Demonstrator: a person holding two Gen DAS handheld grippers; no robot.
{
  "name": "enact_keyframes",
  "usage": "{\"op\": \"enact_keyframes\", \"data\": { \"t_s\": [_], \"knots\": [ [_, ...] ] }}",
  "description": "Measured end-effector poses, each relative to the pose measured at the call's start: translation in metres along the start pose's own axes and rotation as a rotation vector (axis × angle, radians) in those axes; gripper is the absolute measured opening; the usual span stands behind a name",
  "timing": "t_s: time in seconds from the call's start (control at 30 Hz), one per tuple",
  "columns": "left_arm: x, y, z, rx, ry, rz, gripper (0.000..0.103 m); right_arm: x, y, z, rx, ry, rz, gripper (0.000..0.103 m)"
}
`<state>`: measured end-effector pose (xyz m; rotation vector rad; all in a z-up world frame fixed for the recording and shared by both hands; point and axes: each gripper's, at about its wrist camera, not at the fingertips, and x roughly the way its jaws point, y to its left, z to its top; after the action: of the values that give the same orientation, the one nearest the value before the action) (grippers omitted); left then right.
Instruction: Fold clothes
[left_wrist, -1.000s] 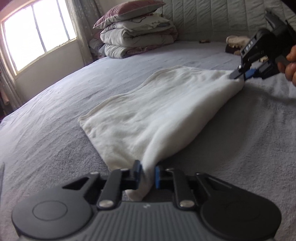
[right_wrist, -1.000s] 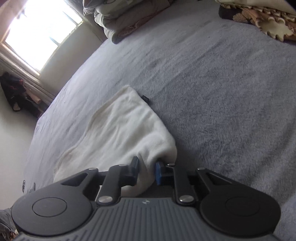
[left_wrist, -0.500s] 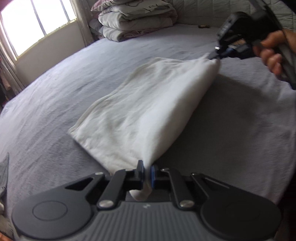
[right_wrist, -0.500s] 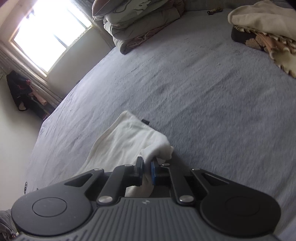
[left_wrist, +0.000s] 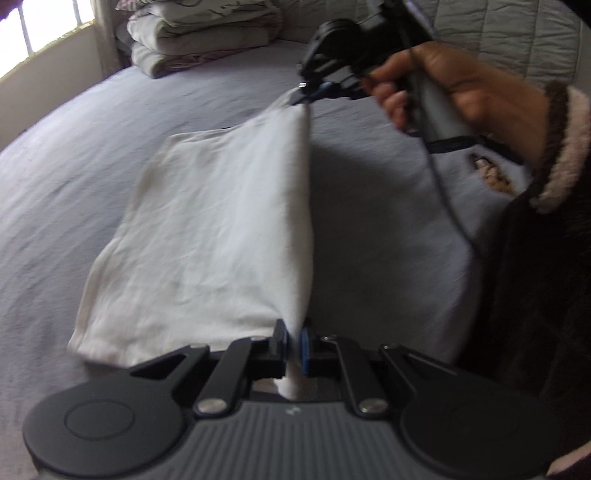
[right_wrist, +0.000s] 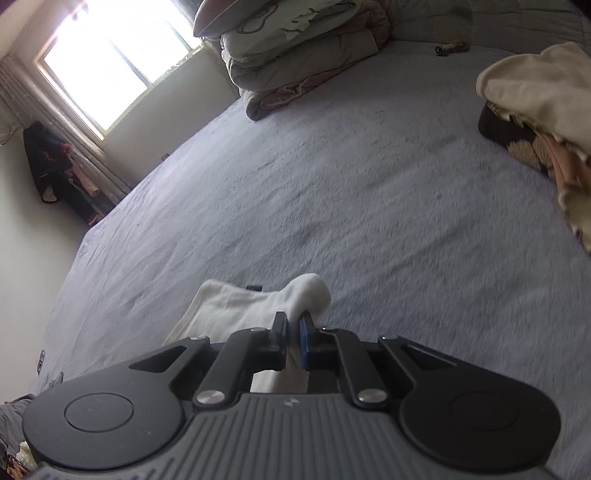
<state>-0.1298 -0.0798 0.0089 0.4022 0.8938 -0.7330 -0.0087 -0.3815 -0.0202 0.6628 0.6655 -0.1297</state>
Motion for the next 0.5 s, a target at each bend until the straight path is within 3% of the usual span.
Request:
{"op": "enact_keyframes", "data": {
  "t_s": [0.23, 0.3, 0.37, 0.5],
  "knots": [
    [0.018, -0.022, 0.016, 0.002, 0.046, -0.07, 0.01, 0.015, -0.016, 0.01, -0.027, -0.007, -0.036, 0.005],
    [0.024, -0.016, 0.015, -0.024, 0.073, -0.117, 0.013, 0.02, -0.017, 0.007, -0.043, 0.007, -0.063, 0.01],
    [0.025, -0.008, 0.012, -0.047, 0.071, -0.179, 0.027, 0.018, -0.018, 0.007, -0.06, -0.007, -0.095, 0.012],
    [0.013, 0.011, 0.016, -0.076, -0.013, -0.288, 0.043, 0.004, -0.024, 0.009, -0.07, -0.077, -0.132, 0.032]
  ]
}}
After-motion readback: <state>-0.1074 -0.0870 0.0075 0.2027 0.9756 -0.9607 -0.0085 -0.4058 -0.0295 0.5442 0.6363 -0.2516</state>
